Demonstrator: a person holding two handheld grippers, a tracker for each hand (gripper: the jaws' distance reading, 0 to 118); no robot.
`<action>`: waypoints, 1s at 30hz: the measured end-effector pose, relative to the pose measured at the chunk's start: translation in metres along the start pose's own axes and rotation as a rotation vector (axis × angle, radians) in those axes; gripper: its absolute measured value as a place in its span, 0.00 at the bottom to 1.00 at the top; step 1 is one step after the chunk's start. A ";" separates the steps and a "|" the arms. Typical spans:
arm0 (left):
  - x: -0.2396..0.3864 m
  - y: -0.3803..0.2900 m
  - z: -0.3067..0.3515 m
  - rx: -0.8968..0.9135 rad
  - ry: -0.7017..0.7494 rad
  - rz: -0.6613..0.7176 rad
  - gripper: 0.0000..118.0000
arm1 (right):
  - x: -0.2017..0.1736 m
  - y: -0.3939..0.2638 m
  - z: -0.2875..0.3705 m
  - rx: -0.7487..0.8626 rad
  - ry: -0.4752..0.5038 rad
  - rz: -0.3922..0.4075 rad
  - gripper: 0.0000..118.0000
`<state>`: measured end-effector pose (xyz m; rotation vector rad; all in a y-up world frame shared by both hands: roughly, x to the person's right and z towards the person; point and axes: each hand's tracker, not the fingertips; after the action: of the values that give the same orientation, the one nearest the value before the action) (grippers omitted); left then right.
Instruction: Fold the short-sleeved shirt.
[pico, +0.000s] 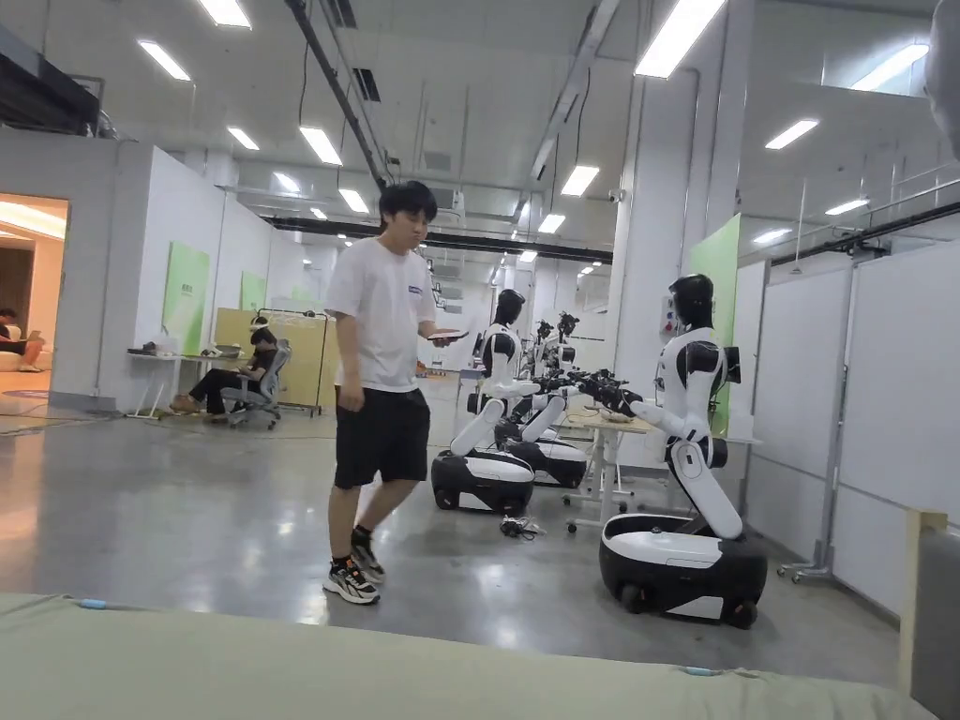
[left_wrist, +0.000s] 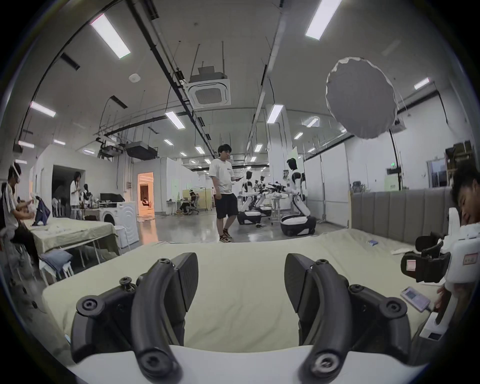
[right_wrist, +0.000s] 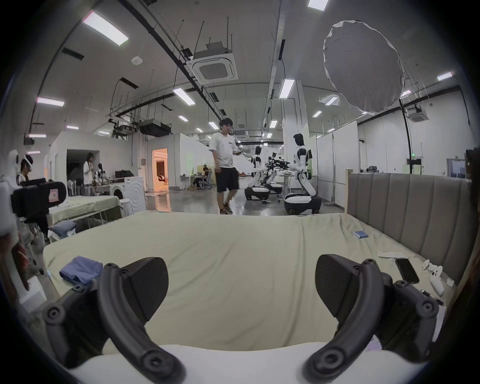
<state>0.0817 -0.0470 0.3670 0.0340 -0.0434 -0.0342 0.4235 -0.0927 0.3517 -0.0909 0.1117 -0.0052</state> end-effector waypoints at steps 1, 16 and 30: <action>-0.001 0.000 0.001 0.002 -0.001 0.005 0.58 | -0.001 0.001 0.000 0.010 0.003 -0.007 1.00; -0.007 0.006 0.003 0.027 0.020 0.020 0.58 | -0.020 0.010 0.001 0.033 0.022 -0.019 1.00; -0.013 0.002 0.007 0.018 0.002 0.032 0.58 | -0.011 0.011 -0.004 -0.025 -0.021 -0.112 1.00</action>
<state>0.0684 -0.0450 0.3732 0.0514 -0.0418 -0.0015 0.4121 -0.0819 0.3475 -0.1217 0.0855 -0.1148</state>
